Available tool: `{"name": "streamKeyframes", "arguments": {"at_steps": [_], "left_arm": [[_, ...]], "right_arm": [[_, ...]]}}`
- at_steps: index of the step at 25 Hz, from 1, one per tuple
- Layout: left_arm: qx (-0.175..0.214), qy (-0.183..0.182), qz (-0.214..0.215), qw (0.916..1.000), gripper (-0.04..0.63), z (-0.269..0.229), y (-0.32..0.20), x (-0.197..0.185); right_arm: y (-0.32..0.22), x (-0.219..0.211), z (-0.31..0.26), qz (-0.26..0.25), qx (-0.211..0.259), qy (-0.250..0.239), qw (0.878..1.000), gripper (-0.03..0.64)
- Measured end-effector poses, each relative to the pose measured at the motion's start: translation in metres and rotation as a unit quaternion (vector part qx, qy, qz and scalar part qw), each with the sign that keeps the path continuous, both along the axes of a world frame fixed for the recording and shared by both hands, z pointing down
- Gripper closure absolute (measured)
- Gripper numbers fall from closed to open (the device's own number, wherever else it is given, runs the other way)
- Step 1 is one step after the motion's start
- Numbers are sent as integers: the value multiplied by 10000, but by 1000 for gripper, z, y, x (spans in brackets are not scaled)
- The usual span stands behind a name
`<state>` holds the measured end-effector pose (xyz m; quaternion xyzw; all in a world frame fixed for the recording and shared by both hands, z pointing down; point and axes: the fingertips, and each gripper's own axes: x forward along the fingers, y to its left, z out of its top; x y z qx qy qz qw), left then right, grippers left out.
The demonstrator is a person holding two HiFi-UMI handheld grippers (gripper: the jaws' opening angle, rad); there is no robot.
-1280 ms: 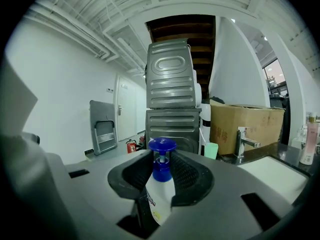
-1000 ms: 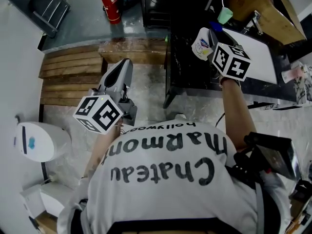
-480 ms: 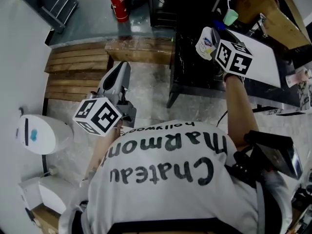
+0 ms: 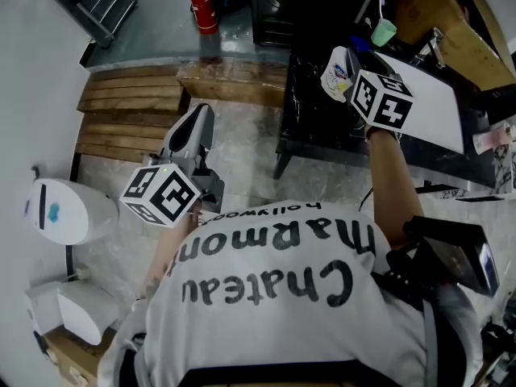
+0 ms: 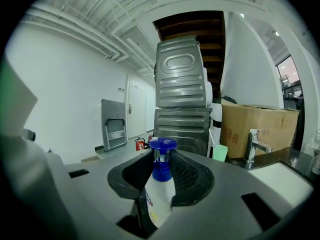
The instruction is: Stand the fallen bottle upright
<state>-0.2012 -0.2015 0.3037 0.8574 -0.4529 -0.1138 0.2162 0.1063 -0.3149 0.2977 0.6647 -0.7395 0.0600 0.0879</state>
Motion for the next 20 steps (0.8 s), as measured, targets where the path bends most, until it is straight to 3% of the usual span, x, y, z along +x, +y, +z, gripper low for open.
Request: {"name": "streamKeyframes", "arguments": {"at_steps": [20], "left_arm": [[-109, 58, -120, 9999, 580, 5, 14, 40]], "right_arm": [[1, -4, 2, -539, -130, -40, 9985, 515]]}}
